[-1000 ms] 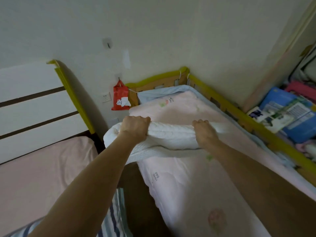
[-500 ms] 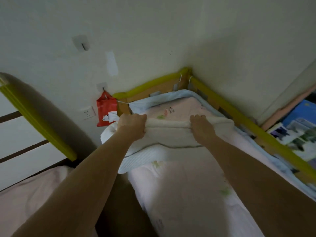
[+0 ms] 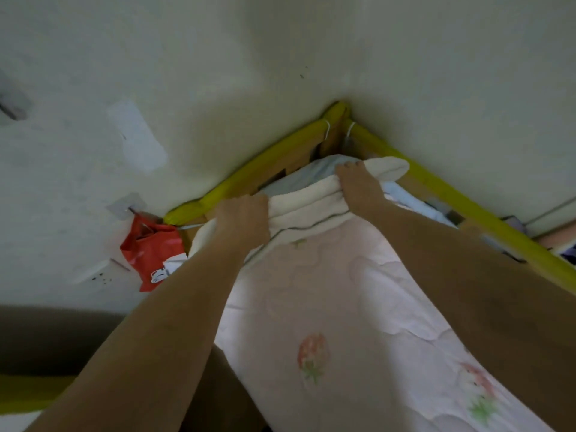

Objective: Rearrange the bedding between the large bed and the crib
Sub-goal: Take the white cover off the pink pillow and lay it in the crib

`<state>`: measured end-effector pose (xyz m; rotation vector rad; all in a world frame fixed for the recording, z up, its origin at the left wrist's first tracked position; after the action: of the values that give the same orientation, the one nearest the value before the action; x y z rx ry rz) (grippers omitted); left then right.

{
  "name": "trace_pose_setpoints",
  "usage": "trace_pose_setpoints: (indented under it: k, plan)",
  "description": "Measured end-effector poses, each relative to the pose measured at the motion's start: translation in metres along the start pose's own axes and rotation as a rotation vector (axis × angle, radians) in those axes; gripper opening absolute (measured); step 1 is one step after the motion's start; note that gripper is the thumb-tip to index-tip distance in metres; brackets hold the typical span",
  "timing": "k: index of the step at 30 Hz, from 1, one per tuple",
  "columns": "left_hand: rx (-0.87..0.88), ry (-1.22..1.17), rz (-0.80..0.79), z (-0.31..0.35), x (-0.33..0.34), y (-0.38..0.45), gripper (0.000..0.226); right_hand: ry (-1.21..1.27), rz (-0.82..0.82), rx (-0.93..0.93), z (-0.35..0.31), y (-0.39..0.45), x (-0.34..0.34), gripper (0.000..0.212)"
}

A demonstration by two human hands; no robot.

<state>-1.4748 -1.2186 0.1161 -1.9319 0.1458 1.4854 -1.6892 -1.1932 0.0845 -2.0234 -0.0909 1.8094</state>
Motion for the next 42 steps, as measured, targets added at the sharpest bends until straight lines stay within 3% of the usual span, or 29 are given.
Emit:
trace_pose_setpoints:
  k: [2,10,14,18,21,23,26,29,34,39,42]
  plan:
    - [0.065,0.007,0.013,0.006,0.005,0.013,0.029,-0.023,0.042,-0.003,0.001,0.017,-0.001,0.042]
    - [0.23,-0.004,-0.236,0.052,0.09,0.065,0.042,-0.113,0.059,-0.152,0.011,0.06,0.065,0.036]
    - [0.321,-0.003,-0.352,0.106,0.136,0.057,0.035,-0.176,0.062,-0.194,0.024,0.031,0.11,0.028]
    - [0.355,0.06,-0.418,0.142,0.173,0.041,0.033,-0.148,0.127,-0.117,0.055,-0.019,0.15,0.033]
    - [0.392,0.127,-0.555,0.15,0.197,0.033,0.042,-0.089,0.04,-0.049,0.075,-0.054,0.185,0.035]
    - [0.391,0.149,-0.61,0.156,0.203,0.036,0.049,-0.091,-0.146,0.018,0.086,-0.071,0.217,0.036]
    - [0.324,0.061,-0.48,0.156,0.188,0.059,0.043,-0.112,-0.273,0.145,0.102,-0.083,0.233,0.028]
    - [0.248,0.023,-0.373,0.152,0.171,0.102,0.043,-0.016,-0.151,0.166,0.118,-0.051,0.21,0.029]
    - [0.215,-0.178,-0.325,0.159,0.167,0.166,0.051,0.179,-0.051,0.21,0.13,0.025,0.192,0.034]
    - [0.163,-0.488,-0.139,0.173,0.172,0.238,0.071,0.333,-0.101,0.42,0.171,0.077,0.224,0.071]
    - [0.14,-0.771,-0.155,0.181,0.174,0.268,0.078,0.541,-0.206,0.504,0.195,0.089,0.257,0.097]
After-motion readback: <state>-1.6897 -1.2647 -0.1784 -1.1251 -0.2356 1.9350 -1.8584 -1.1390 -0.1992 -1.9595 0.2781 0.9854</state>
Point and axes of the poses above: each hand's wrist, its own y-axis towards the middle knuckle, its own x-axis out of the palm, z = x × y, the point moved 6 cm from there along y, towards the middle knuckle, and after that the axes turned 15 degrees about -z, right-handed, at the moved point
